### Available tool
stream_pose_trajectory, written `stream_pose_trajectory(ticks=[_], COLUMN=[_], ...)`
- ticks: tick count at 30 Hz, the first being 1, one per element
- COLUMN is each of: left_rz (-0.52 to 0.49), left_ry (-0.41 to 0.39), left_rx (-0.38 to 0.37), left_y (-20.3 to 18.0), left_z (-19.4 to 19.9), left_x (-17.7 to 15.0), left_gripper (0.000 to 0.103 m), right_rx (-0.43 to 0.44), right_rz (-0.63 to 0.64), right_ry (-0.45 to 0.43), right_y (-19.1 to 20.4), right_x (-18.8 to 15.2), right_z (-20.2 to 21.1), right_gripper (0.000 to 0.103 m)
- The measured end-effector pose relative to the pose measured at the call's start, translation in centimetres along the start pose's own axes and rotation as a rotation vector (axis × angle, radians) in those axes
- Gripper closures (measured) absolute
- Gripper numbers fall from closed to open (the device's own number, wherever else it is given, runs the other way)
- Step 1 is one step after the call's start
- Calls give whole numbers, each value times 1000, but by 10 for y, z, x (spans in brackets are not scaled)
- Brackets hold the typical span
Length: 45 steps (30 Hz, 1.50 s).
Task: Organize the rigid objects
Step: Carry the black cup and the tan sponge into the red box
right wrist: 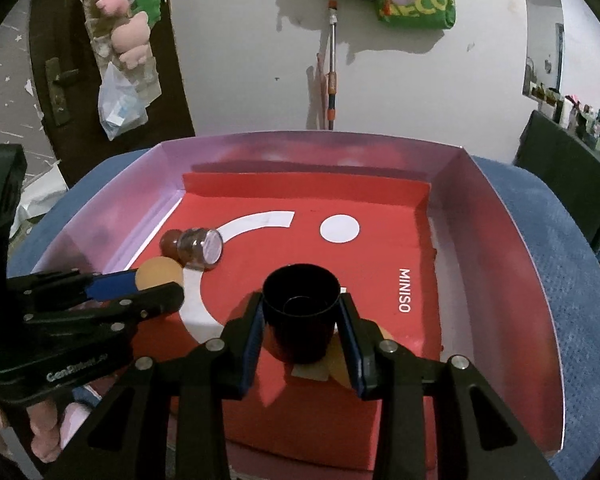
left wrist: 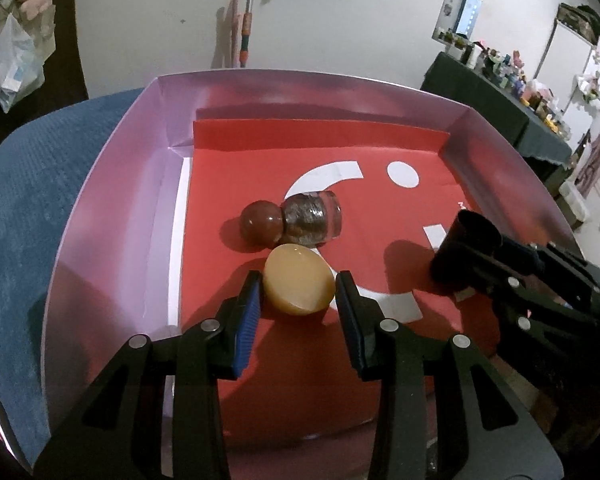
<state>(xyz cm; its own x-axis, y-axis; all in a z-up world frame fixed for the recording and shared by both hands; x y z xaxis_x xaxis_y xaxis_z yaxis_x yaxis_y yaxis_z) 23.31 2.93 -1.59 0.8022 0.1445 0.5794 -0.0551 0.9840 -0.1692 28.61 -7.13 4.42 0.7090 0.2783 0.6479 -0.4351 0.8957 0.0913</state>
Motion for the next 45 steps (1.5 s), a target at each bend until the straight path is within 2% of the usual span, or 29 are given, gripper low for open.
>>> stream_pose_trajectory(ticks=[4,9,28,40,42,45], left_rz=[-1,-5,-14,-17,-17,-9], left_ry=[3,9,11,14,16,12], left_rx=[-2,4,8,14,14,3], left_y=[2,3,0,-1,-1,-1], left_z=[0,1,-1,-1,-2,-1], left_x=[1,2,-2,-2,-2,-2], left_gripper=[68,68,67,67,64,46], right_rx=[-4,-7,-26,-5,-5,-4], right_rz=[14,-29,3,-16,-15,-13], right_ry=[9,8,18,13,13,13], right_y=[3,-6,1,-3,-3,-3], right_x=[2,6,2,0,0,0], right_z=[-2,-4,-2,0,0,0], right_gripper=[65,65,65,64,64,64])
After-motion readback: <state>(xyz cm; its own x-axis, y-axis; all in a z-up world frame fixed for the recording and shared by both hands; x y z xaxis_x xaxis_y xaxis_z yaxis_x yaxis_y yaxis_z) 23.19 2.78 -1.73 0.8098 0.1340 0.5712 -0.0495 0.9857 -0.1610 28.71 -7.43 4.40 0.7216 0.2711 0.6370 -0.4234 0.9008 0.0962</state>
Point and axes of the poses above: each gripper's, at about its wrist camera, not at the fingertips, and z roughly against the way its jaws point, y to its left, x to its top, the point moved 4 cm from there along -z, roughly the way its jaws point, and after that the axes turned 2 degrees about y, right-handed, at the moved point
